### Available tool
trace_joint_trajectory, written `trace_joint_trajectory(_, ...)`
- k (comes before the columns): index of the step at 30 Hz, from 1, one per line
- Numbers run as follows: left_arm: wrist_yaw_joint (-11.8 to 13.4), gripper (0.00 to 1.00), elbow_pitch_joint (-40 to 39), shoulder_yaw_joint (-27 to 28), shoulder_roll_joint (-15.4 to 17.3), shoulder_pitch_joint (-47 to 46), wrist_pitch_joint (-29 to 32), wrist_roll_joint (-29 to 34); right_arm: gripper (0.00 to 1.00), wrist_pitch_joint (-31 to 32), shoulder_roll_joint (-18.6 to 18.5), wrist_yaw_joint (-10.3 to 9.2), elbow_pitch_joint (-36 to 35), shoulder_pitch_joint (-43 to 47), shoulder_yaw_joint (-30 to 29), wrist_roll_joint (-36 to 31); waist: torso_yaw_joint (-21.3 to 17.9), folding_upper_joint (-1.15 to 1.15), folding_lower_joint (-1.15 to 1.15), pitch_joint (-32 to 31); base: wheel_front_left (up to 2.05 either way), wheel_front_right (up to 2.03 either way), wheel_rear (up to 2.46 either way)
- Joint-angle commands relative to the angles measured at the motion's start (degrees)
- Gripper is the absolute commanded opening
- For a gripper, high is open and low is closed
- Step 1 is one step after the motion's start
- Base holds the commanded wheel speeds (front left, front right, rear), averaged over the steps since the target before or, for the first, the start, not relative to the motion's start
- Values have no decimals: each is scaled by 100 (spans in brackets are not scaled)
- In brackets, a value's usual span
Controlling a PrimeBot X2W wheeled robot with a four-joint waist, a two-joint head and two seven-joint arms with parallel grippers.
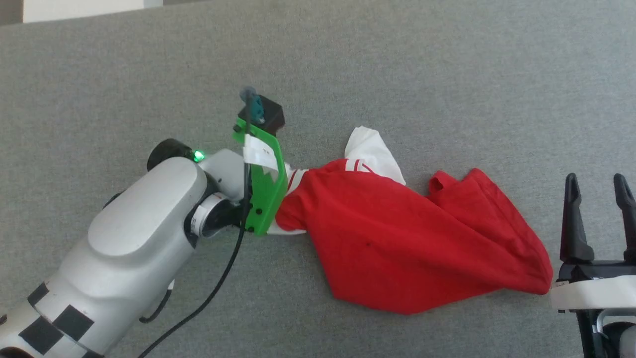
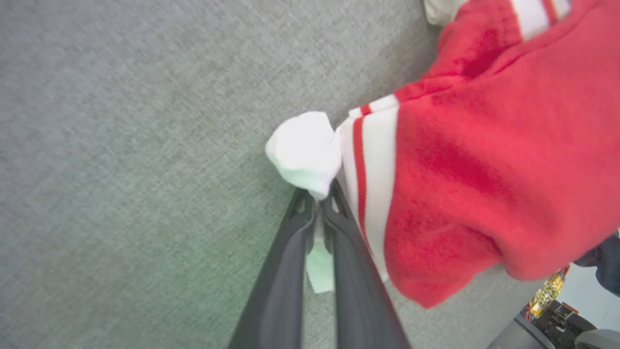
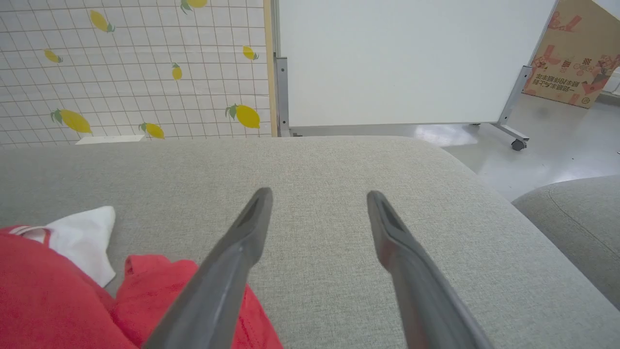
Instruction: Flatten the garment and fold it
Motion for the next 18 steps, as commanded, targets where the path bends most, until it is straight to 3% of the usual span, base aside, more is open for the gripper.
trace_joint_trajectory(1, -48, 0, 69, 73, -39, 9, -301, 130, 100, 16, 12, -8, 30, -94, 14, 4, 155, 0, -1, -320, 0, 0, 0)
trace_joint_trajectory(13, -357, 0, 302, 922, -489, -1002, -3585, 1104, 100, 291, 12, -8, 209, -91, 16, 49, 544, 0, -1, -1096, 0, 0, 0)
trace_joint_trajectory(18, -431, 0, 310, 988, -358, -877, -4254, 1295, 100, 344, 12, -8, 251, -25, -27, 92, 798, 0, -1, -1212, 0, 0, 0)
